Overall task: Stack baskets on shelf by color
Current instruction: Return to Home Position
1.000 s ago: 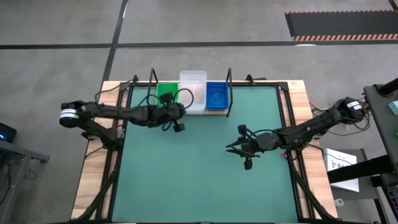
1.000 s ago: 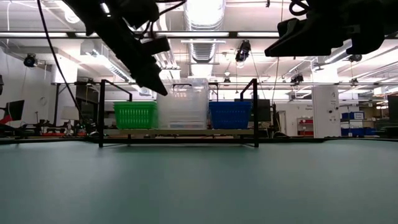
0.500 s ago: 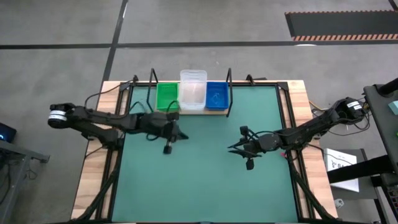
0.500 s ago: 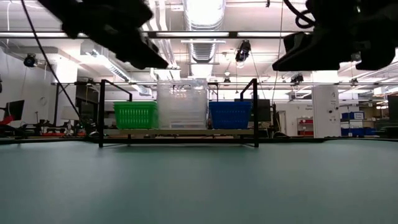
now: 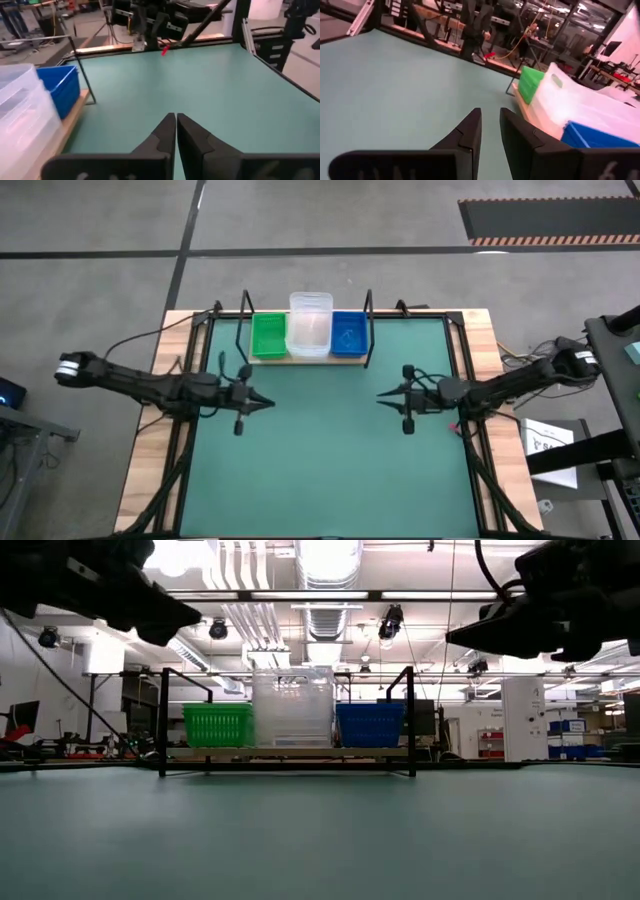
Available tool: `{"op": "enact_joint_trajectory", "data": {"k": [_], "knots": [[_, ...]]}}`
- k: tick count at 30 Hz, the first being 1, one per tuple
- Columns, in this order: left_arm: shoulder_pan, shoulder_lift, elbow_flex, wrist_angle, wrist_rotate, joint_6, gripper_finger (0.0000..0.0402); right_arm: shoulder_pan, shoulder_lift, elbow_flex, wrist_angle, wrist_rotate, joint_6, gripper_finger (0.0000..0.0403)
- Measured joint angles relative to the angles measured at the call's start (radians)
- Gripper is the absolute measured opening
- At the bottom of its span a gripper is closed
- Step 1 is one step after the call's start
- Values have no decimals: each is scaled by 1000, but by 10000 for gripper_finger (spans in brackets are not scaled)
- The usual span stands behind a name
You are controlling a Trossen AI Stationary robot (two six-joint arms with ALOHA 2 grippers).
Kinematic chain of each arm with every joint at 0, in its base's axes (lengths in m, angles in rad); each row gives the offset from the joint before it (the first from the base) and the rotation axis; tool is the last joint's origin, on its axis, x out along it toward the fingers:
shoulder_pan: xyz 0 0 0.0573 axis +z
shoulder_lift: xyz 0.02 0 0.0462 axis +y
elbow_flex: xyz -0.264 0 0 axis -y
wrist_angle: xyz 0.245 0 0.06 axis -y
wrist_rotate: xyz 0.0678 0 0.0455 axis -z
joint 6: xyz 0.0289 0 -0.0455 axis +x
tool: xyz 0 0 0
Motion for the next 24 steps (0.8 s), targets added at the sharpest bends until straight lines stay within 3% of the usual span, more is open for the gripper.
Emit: {"op": "enact_joint_trajectory", "data": {"k": [7, 13, 19, 24], "knots": [[0, -274, -113, -61, -1, 0, 0, -95, -230, -41, -212, -20, -4, 63], [0, -447, -211, -67, -1, 0, 0, -97, -421, -120, -257, -17, 15, 63], [0, -587, -276, -69, 9, 0, 0, -91, -579, -119, -451, -21, 83, 63], [0, -661, -294, -39, 10, 7, 0, -71, -687, -119, -472, -25, 9, 45]]}}
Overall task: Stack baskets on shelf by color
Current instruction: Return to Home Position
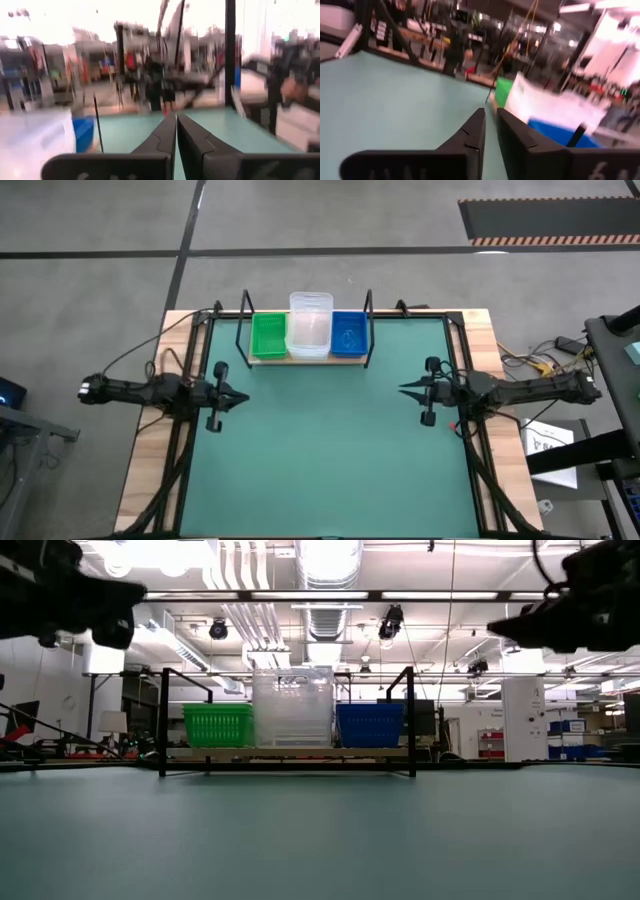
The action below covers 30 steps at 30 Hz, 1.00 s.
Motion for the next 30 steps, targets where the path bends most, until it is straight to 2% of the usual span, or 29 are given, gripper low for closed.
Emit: {"op": "enact_joint_trajectory", "data": {"k": [4, 8, 15, 17, 24, 30], "knots": [[0, -40, -1, 30, -7, 53, 0, 21, -73, 0, -18, -11, -67, 14], [0, -48, 0, 48, -26, 46, 0, 22, -137, 0, -20, -76, -62, 9], [0, -14, 0, 39, -27, 47, 0, 23, -218, 0, -39, -75, -40, 9], [0, -4, 0, 40, -27, 47, 0, 23, -208, 0, -41, -75, 9, 9], [0, 24, 0, 41, -27, 47, 0, 23, -162, 1, -105, -72, 340, 9], [0, 49, -1, 40, -27, 47, 0, 23, -128, 1, -105, -71, 401, 9]]}}
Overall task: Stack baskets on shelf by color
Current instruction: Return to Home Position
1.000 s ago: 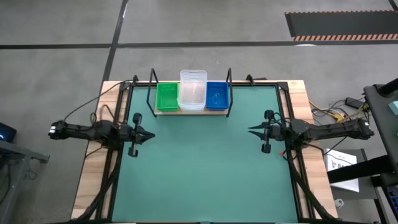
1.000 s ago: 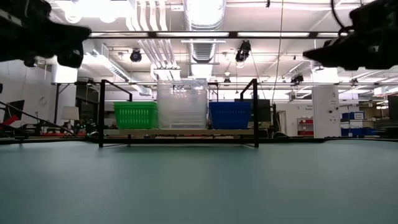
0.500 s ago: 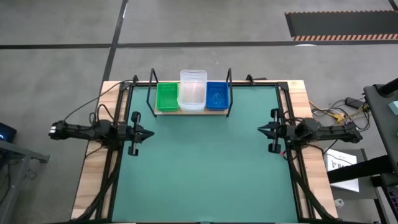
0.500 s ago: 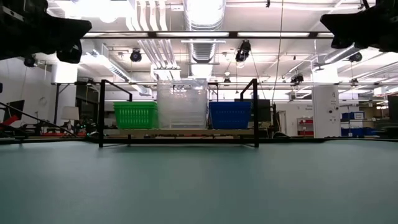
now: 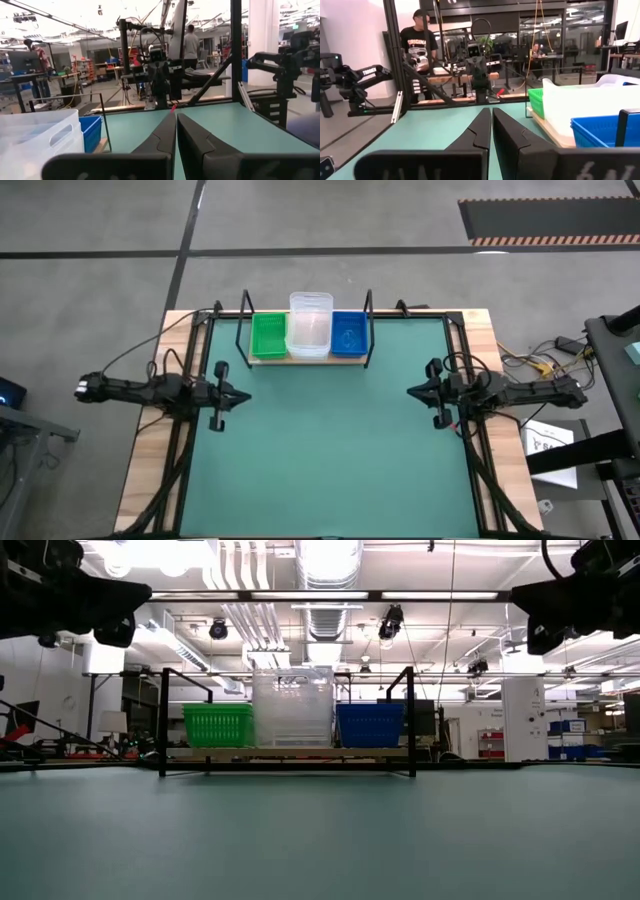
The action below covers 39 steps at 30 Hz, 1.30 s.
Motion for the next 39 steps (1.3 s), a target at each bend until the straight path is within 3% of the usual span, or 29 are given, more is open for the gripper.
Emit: {"op": "enact_joint_trajectory", "data": {"k": [39], "knots": [[0, 132, -1, 0, 0, 0, 0, 0, 11, 1, 0, 0, -1, 9]]}}
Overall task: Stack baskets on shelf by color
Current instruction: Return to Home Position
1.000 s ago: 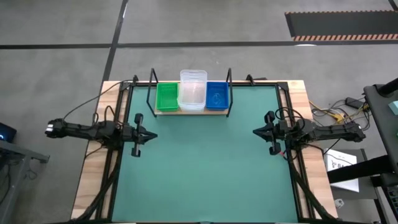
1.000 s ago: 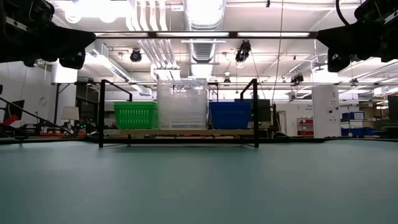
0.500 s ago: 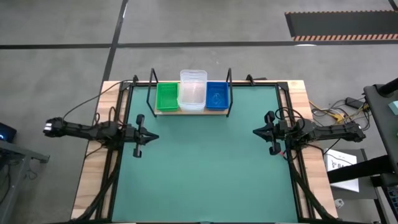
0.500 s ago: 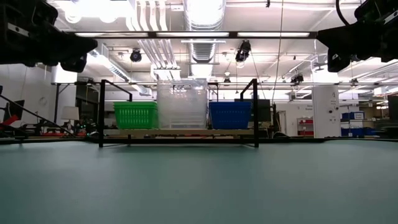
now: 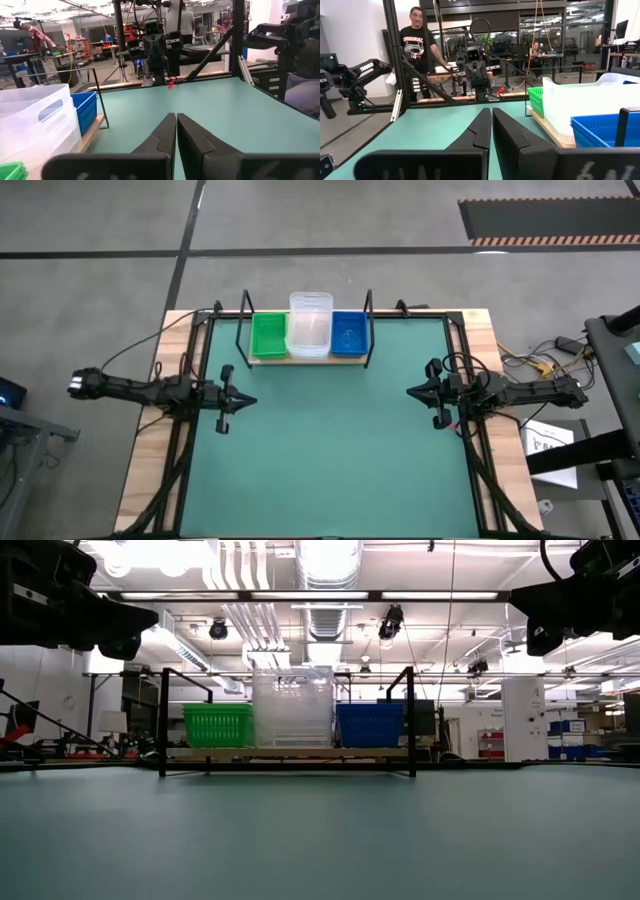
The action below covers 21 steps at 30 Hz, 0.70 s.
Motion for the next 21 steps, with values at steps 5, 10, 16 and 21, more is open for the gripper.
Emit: {"op": "enact_joint_trajectory", "data": {"k": [5, 10, 16, 21], "knots": [[0, 0, 0, 0, 0, 0, 0, 0, 0, 0, 0, 0, 0, 9], [0, 5, 0, 0, 0, 0, 0, 0, 0, 0, 0, 0, 0, 9], [0, 6, 0, 0, 0, 0, 0, 0, 0, 0, 0, 0, -1, 9], [0, 5, 0, 0, 0, 0, 0, 0, 0, 0, 0, 0, -1, 9]]}}
